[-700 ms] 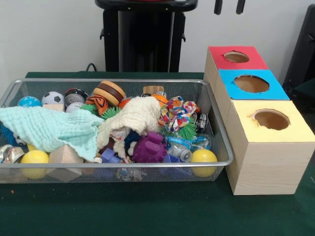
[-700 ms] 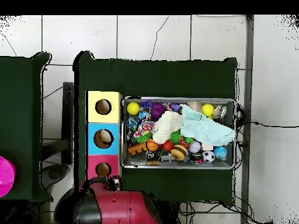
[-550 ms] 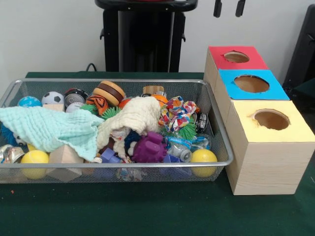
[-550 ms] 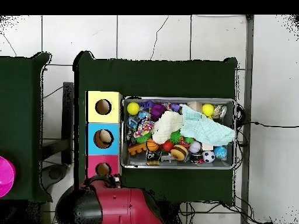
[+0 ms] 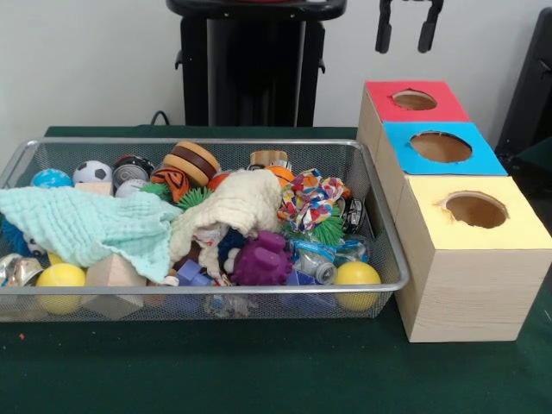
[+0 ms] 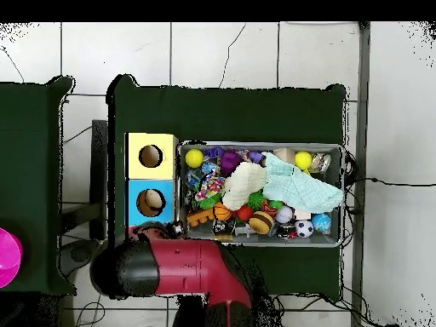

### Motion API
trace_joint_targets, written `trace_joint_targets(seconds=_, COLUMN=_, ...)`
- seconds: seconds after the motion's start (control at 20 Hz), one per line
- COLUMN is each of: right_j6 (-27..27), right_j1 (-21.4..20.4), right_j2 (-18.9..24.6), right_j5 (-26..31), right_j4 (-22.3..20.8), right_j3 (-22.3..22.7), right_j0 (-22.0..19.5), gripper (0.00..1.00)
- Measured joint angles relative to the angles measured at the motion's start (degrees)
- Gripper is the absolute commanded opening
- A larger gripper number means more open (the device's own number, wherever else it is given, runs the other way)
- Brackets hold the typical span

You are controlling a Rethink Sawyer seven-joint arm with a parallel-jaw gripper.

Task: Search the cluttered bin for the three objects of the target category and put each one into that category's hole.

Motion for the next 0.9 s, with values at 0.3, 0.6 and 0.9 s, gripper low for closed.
trace_joint_targets(seconds=0.3, right_j6=0.00, right_j1=1.74, right_j2=0.02, right_j5=0.01, right_j4=-0.15, right_j3=-4.89, right_j0=-3.04, gripper=1.00)
trace_joint_targets(seconds=0.6, right_j6=0.00, right_j1=3.74, right_j2=0.02, right_j5=0.02, right_j4=-2.40, right_j3=-9.76, right_j0=-6.92, gripper=1.00)
trace_joint_targets(seconds=0.9, right_j6=0.00, right_j1=6.72, right_j2=0.07, right_j5=0.01, right_j4=-4.42, right_j3=-14.08, right_j0=-9.45, gripper=1.00)
